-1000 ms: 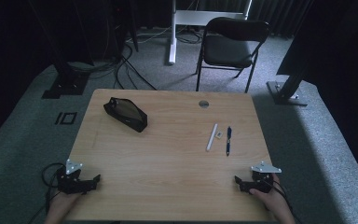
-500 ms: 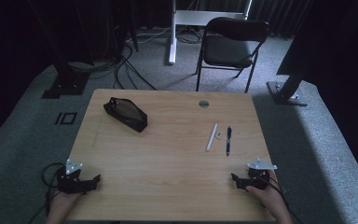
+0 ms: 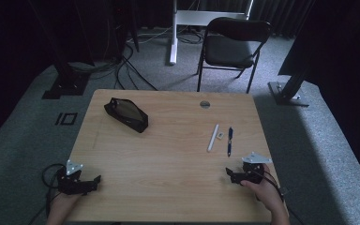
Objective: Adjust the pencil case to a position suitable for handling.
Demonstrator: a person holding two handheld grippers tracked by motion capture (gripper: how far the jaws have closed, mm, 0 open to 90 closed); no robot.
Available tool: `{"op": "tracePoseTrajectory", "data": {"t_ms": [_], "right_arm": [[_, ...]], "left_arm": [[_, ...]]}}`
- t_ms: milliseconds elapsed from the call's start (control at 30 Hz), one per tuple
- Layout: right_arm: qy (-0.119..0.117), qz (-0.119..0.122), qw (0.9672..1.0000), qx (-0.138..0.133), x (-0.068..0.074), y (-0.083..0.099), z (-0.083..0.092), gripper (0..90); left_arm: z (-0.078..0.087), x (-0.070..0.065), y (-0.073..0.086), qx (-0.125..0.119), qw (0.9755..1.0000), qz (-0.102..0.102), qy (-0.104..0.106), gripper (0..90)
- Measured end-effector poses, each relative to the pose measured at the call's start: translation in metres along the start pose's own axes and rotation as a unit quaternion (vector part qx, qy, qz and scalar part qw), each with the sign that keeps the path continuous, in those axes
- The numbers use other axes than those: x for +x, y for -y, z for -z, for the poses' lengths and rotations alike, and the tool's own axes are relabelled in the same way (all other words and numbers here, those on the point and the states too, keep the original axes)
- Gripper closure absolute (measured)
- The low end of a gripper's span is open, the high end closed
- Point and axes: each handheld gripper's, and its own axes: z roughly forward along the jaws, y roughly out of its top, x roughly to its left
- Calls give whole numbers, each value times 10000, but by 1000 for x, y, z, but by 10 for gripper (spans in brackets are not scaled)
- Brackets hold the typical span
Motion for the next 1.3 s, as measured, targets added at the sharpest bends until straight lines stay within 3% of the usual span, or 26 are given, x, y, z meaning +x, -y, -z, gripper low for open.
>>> {"op": "tracePoseTrajectory", "data": {"t_ms": [800, 1300], "right_arm": [[-166, 50, 9996, -224, 20, -34, -17, 132], [-343, 256, 9986, -304, 38, -50, -27, 132]], "left_arm": [[0, 0, 0, -6, 10000, 10, 0, 3], [0, 0, 0, -2, 10000, 15, -10, 3]]}}
